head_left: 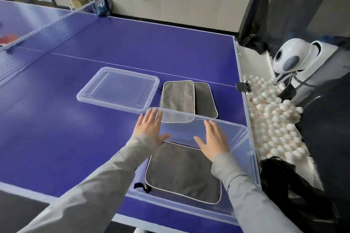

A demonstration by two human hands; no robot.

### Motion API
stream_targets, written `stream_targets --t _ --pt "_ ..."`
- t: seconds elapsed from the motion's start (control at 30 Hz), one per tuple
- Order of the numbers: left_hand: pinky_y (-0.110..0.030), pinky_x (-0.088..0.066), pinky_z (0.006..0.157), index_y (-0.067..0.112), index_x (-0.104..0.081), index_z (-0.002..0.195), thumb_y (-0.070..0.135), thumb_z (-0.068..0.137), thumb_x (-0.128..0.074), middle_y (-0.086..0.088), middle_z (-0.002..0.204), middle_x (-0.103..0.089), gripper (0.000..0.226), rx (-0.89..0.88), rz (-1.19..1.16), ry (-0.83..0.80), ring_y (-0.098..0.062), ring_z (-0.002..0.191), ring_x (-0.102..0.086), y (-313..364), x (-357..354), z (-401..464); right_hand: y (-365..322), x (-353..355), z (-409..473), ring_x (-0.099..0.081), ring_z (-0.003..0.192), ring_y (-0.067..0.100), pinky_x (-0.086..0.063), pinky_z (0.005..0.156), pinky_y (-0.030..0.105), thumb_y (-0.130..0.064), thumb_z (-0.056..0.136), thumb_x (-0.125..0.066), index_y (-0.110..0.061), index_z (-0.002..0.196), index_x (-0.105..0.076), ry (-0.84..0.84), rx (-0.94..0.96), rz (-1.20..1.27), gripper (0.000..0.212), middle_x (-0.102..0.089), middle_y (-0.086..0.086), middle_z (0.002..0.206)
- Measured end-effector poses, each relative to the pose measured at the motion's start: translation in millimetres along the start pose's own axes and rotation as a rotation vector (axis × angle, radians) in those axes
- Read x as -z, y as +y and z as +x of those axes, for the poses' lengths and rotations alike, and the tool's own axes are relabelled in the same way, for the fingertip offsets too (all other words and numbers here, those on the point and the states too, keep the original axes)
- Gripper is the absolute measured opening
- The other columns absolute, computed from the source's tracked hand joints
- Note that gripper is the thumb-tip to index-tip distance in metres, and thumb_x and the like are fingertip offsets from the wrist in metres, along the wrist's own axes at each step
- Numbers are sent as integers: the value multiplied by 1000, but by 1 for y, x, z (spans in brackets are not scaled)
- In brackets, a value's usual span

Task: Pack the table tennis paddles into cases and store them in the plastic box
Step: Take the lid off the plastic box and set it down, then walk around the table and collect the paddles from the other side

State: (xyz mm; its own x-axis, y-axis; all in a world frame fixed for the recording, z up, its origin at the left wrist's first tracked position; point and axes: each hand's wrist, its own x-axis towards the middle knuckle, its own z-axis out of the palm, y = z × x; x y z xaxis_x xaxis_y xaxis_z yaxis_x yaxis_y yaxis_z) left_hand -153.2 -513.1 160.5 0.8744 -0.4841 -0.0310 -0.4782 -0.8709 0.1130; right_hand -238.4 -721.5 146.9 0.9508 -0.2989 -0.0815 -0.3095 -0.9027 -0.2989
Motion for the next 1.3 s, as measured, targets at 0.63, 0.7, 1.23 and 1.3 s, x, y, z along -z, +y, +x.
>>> stream_targets --t 0.63,0.7,1.23,1.3 --pt "-36 -17 117 18 -14 150 54 91 -45 0 159 -9 76 771 -227 -20 -18 147 -6 -186 -35 -199 -261 -89 -32 -26 139 24 -22 113 39 -39 96 -45 -12 145 -28 -184 719 -151 58 -34 8 148" --pt "-36 -18 116 17 -18 149 51 90 -49 -1 158 -15 75 830 -258 -35 -19 146 -10 -205 -47 -236 -285 -111 -53 -29 137 24 -24 112 37 -37 96 -44 -12 143 -31 -244 772 -169 55 -37 7 146" --pt "-38 -27 111 13 -27 146 47 92 -49 -4 154 -23 68 1408 -561 -174 -23 142 -23 -301 -125 -530 -441 -279 -208 -36 133 26 -33 106 41 -37 97 -44 -17 142 -34 -708 930 -518 50 -41 7 143" --pt "-38 -28 111 13 -27 145 47 92 -49 -4 154 -24 67 1466 -597 -179 -23 141 -23 -304 -131 -548 -458 -292 -217 -36 133 26 -33 105 42 -37 97 -44 -16 141 -34 -732 949 -563 50 -42 7 142"
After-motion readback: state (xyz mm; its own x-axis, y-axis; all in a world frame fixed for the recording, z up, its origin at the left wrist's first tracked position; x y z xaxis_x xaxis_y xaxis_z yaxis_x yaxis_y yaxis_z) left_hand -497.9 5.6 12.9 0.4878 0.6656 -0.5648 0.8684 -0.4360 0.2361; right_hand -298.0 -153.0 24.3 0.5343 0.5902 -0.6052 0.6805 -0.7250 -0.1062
